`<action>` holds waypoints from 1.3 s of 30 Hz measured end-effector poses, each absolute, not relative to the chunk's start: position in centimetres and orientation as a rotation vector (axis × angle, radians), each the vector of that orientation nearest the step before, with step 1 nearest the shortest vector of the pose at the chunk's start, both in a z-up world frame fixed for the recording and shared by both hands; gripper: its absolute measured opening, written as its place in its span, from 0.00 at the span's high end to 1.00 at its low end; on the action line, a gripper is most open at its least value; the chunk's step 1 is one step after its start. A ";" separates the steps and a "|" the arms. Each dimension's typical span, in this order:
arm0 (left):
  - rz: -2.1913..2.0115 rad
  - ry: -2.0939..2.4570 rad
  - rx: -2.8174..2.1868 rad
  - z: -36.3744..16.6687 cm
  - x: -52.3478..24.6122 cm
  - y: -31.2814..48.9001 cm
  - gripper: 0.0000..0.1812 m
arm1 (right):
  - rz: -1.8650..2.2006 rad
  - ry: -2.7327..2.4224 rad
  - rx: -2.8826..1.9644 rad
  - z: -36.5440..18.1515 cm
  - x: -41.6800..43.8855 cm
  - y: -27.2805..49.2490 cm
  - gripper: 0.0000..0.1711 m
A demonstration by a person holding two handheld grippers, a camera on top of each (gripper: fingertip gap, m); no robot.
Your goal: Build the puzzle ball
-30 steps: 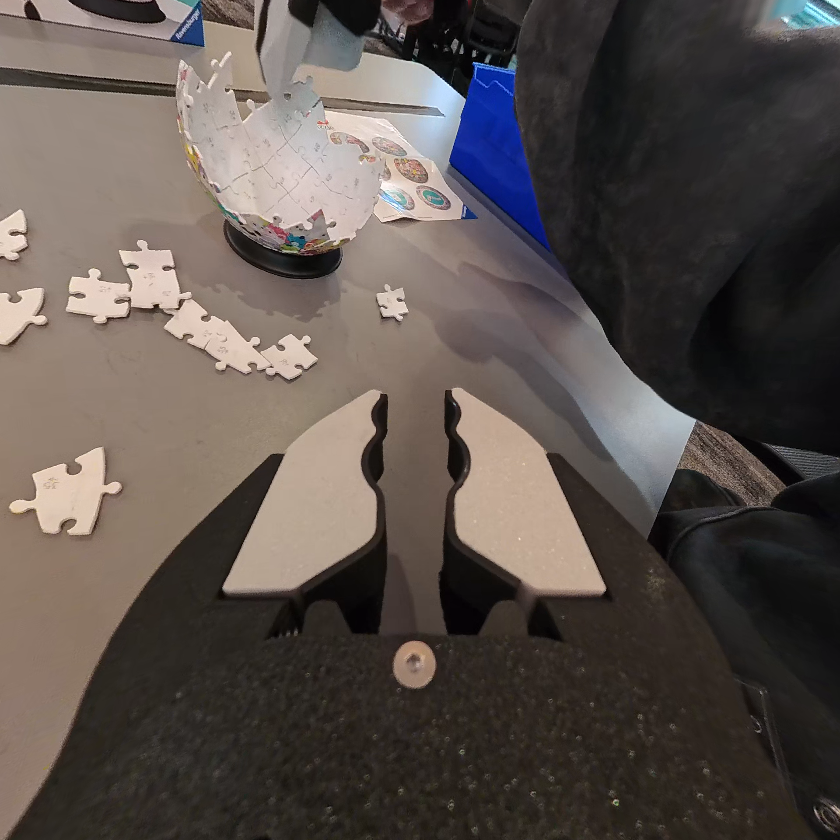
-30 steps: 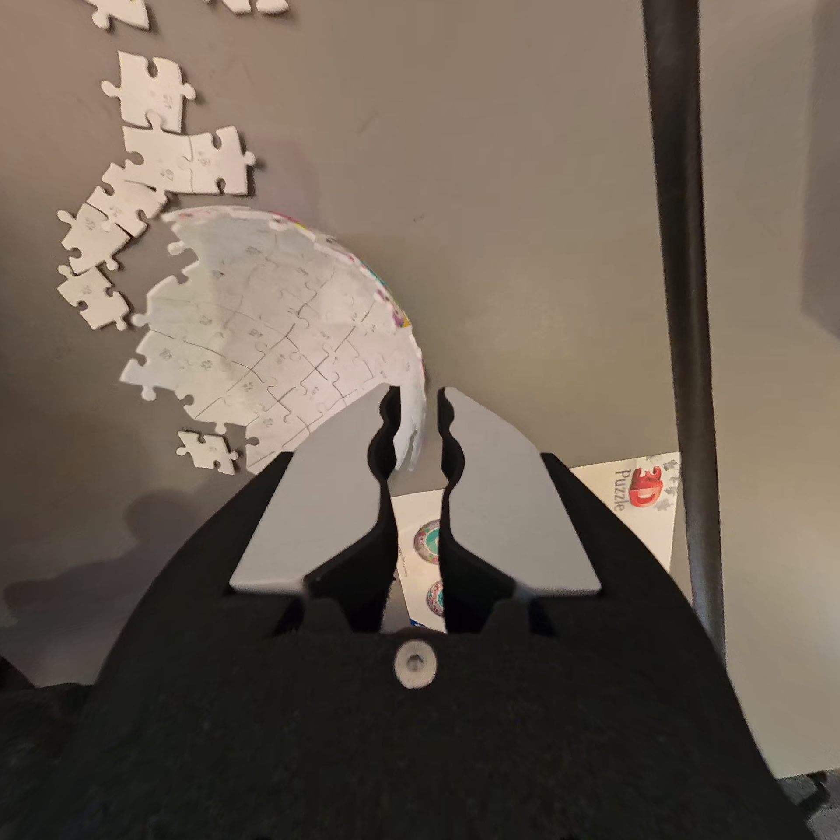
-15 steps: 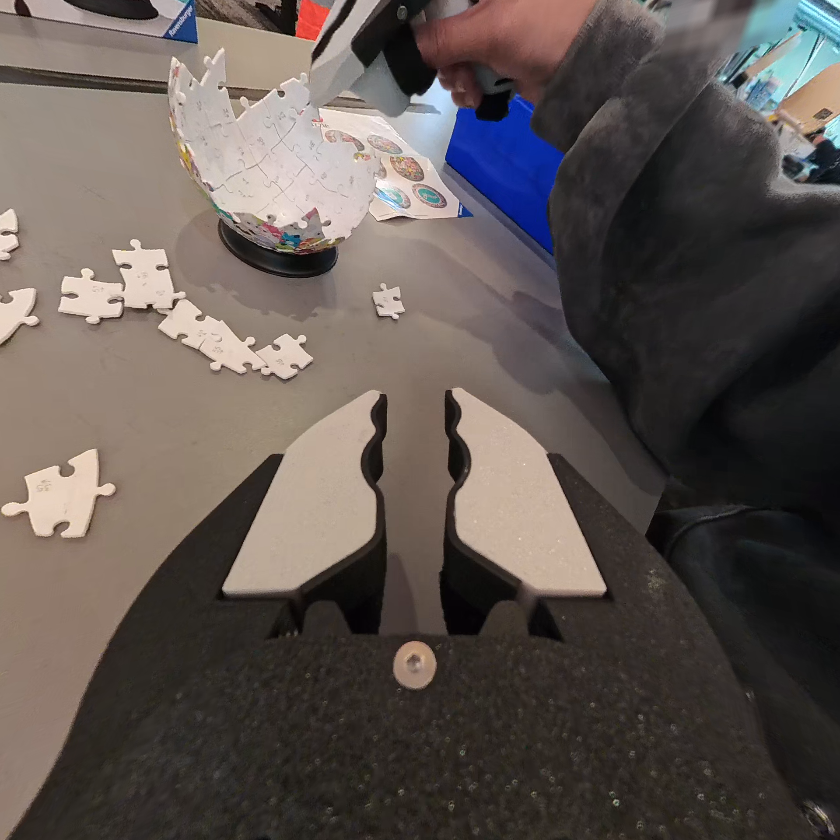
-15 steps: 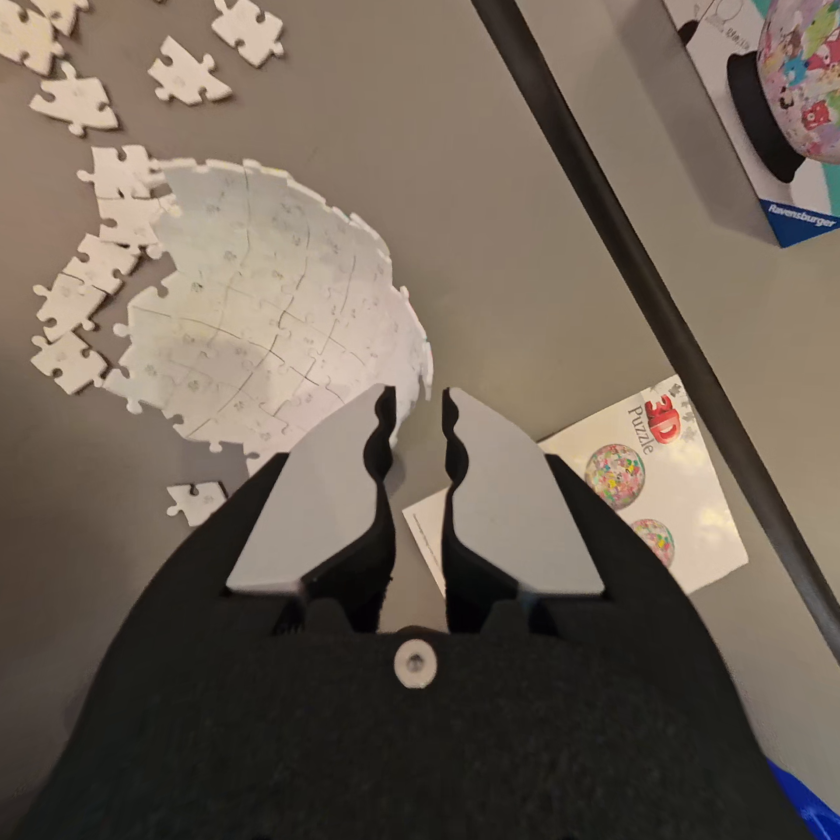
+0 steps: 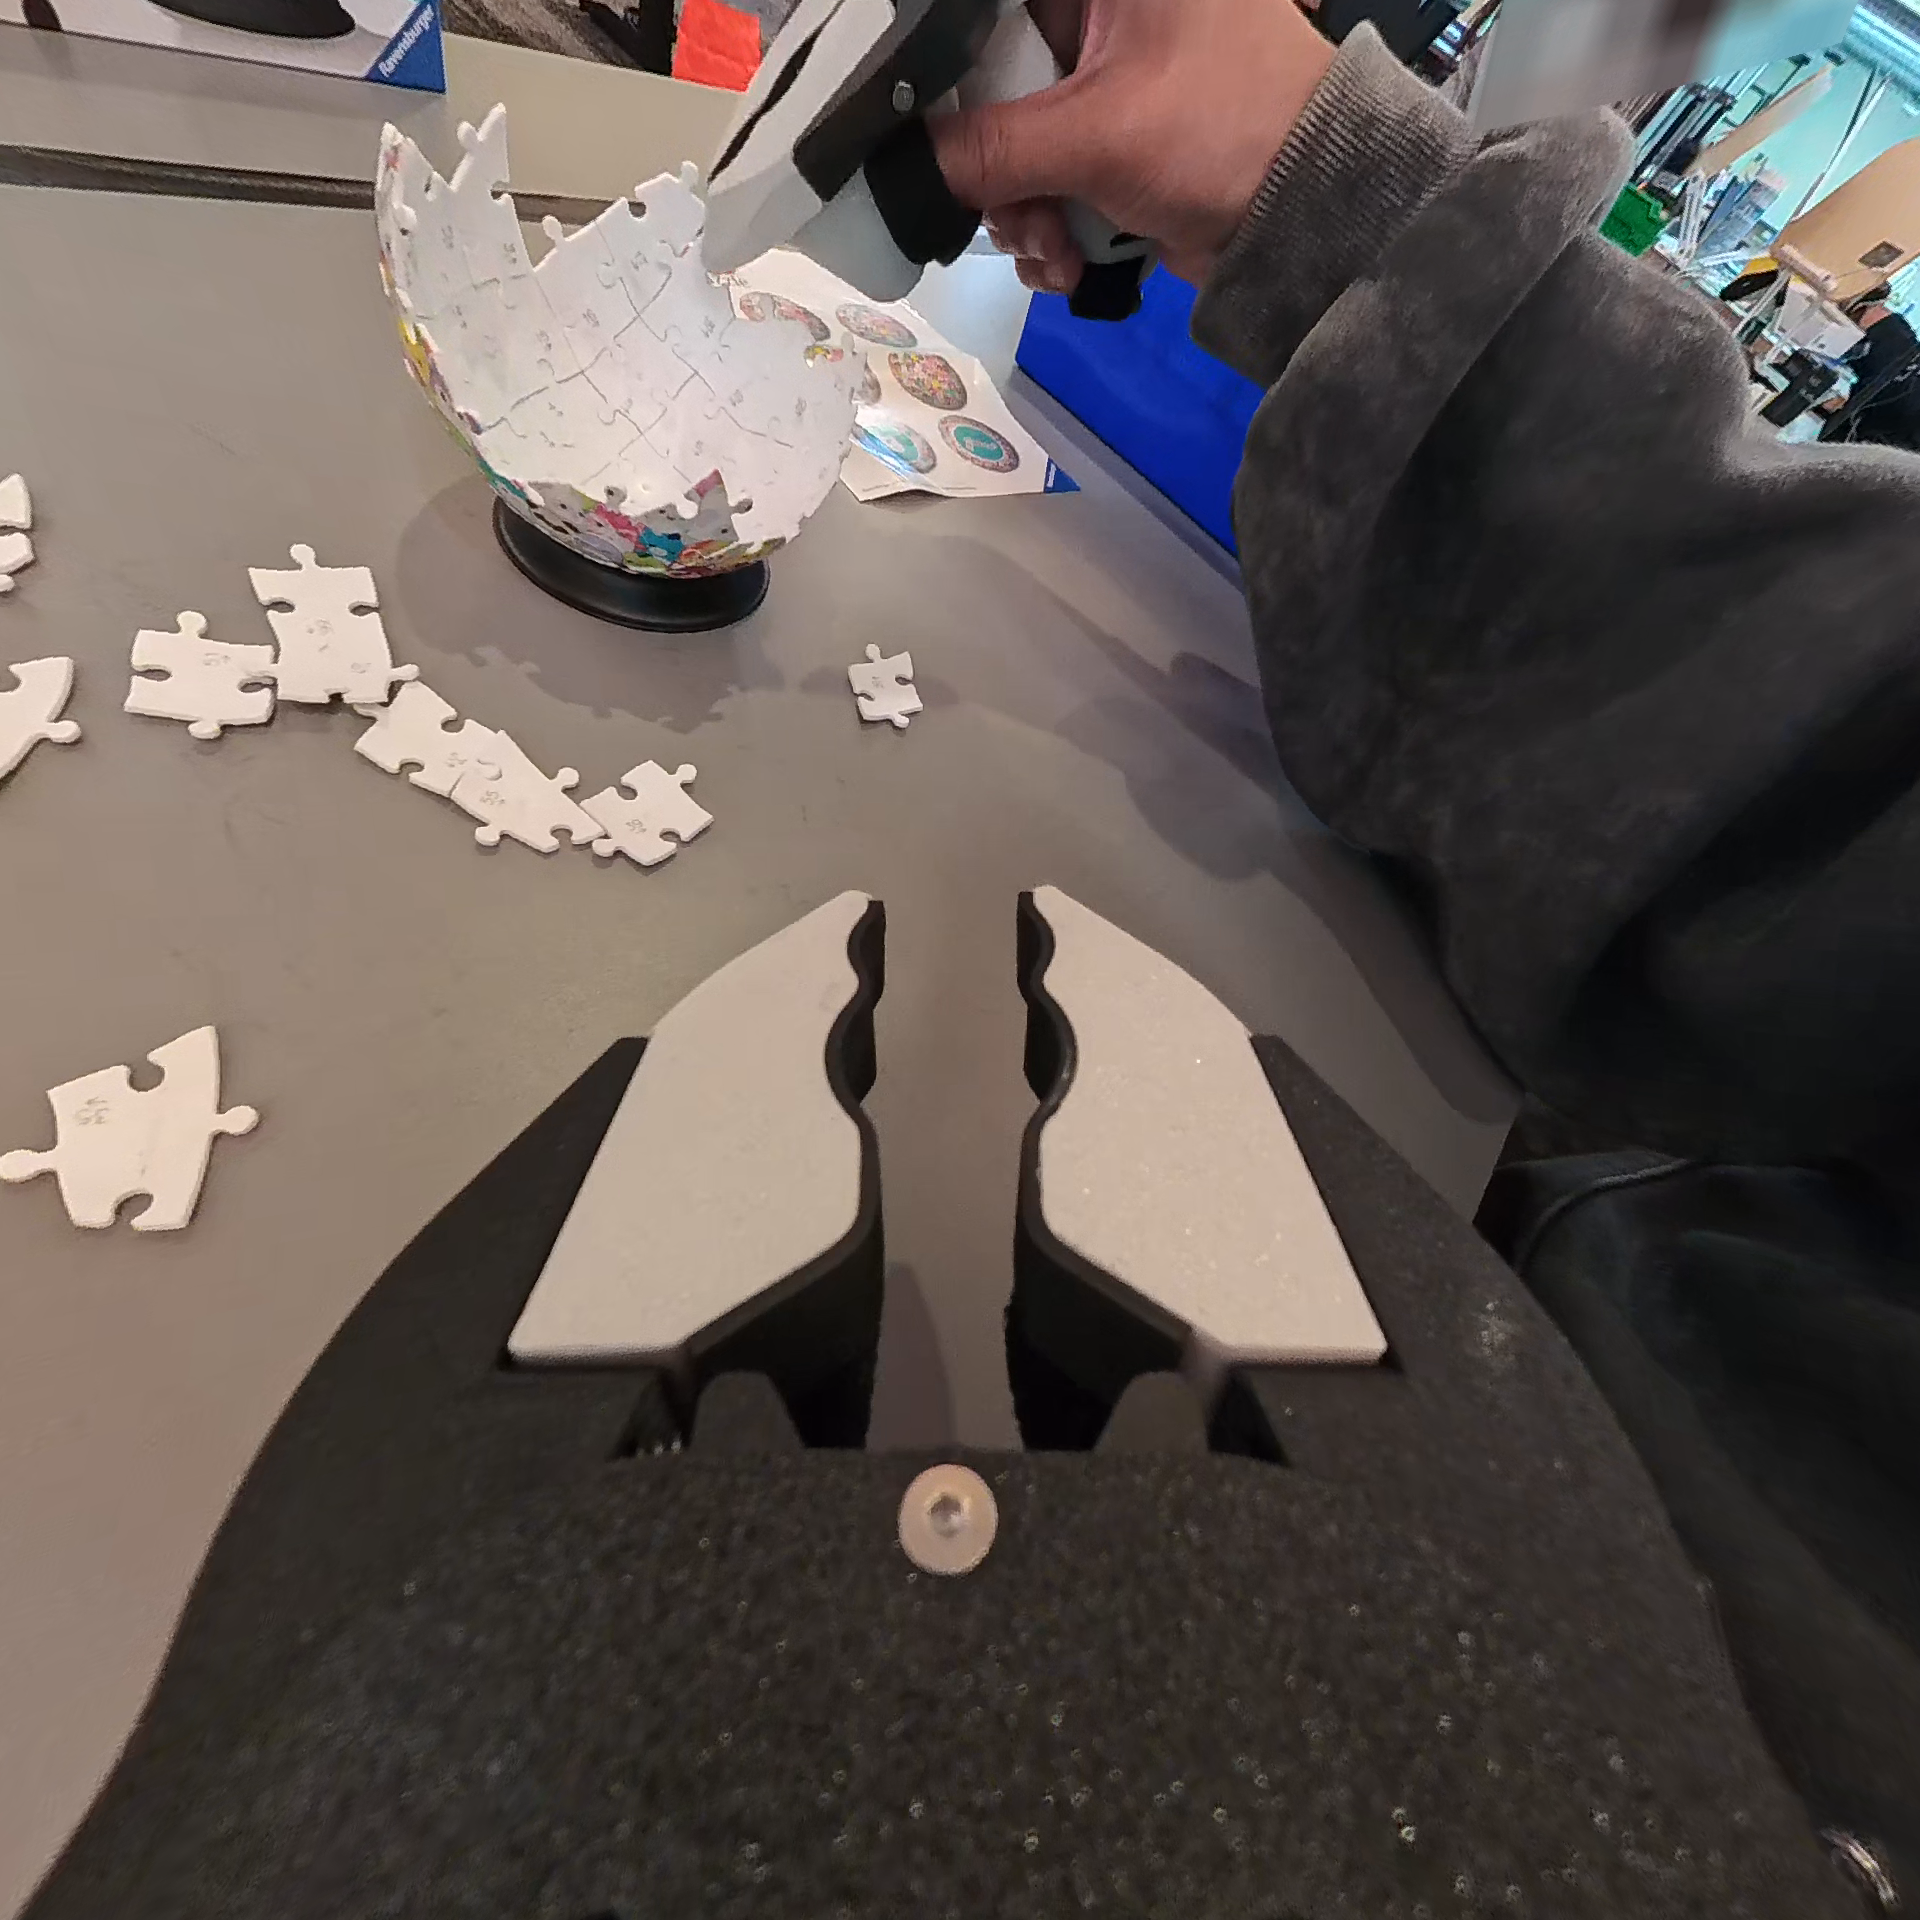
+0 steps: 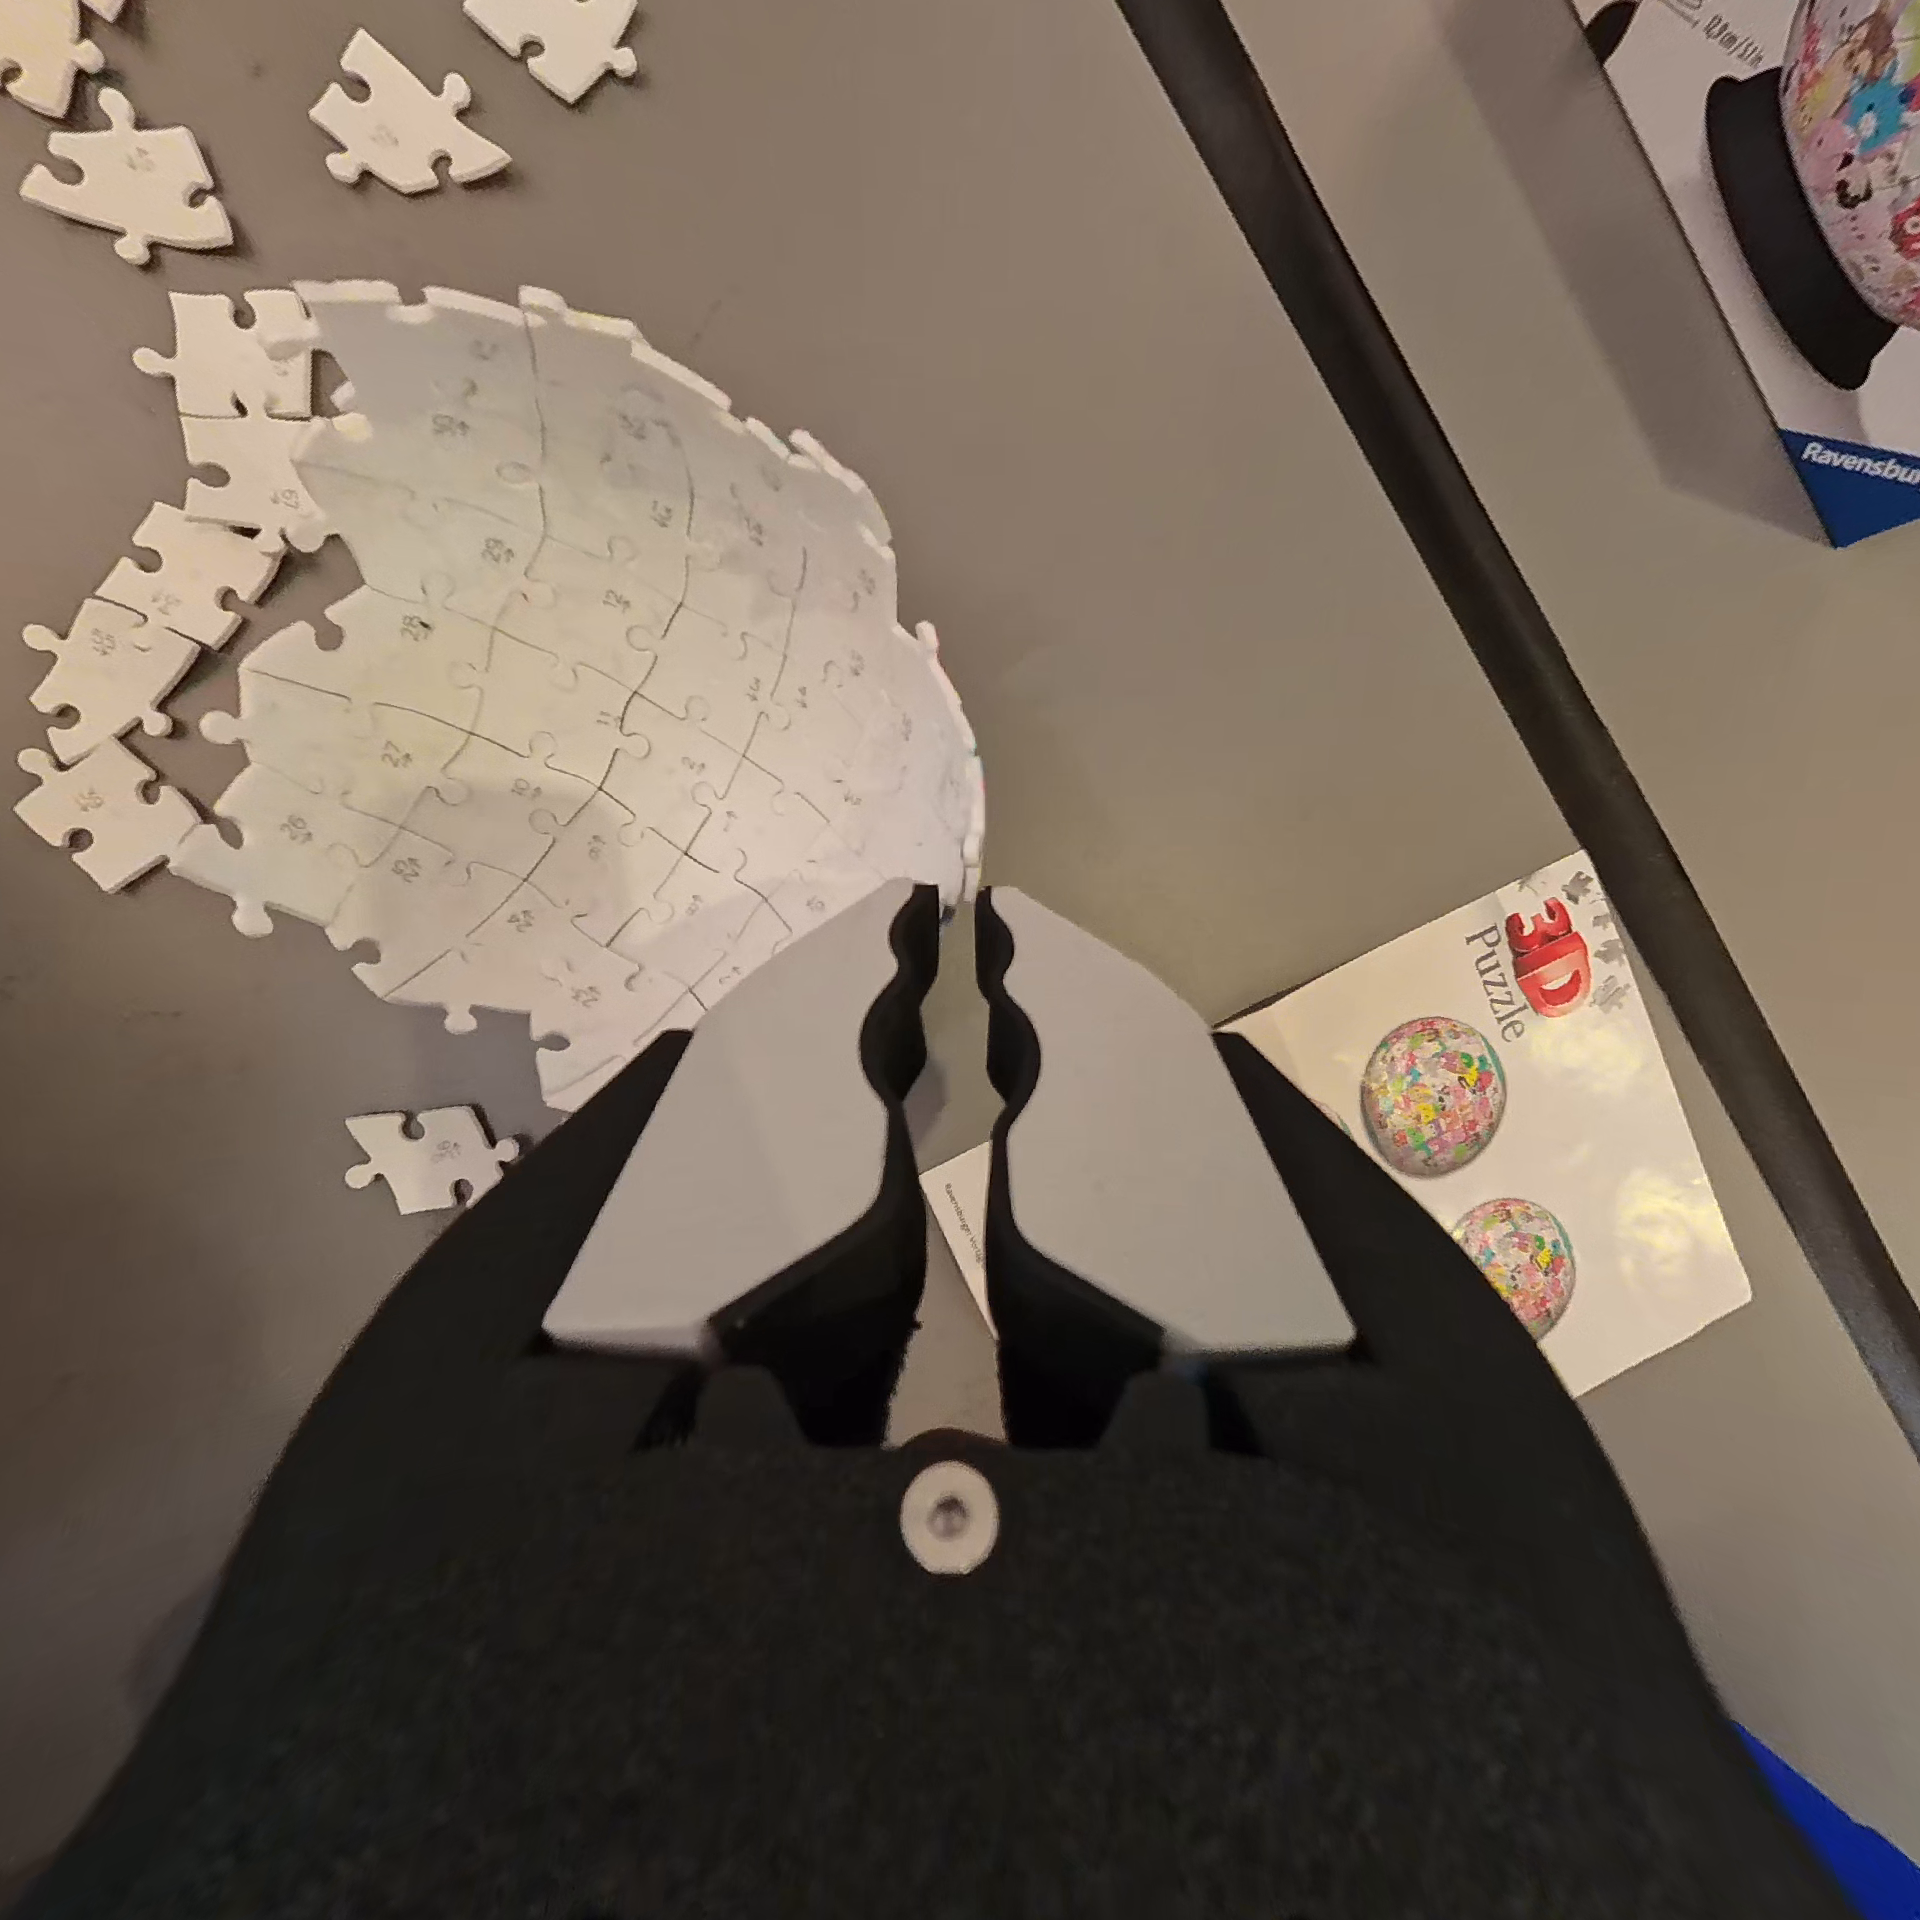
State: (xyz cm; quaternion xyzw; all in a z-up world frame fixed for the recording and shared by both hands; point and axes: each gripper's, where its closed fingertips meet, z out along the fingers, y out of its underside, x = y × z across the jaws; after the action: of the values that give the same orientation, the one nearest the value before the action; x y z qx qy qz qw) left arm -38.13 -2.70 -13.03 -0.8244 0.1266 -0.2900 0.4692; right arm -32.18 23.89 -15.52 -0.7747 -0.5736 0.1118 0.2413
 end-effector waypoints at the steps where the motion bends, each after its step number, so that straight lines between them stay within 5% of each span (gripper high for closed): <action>1: -0.711 0.310 -2.021 -13.0 -38.1 -2.7 0.87 | 0.304 -1.569 -2.116 -15.5 -32.2 23.9 0.96; 39: -0.694 0.304 -2.021 -13.0 -38.4 -2.7 0.87 | 0.267 -1.593 -2.111 -15.3 -32.5 23.8 0.98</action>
State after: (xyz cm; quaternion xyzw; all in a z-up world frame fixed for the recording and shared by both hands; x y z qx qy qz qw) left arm -38.37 -2.66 -13.01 -0.8256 0.1242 -0.2833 0.4719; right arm -32.46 23.81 -15.30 -0.7711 -0.5820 0.0973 0.2394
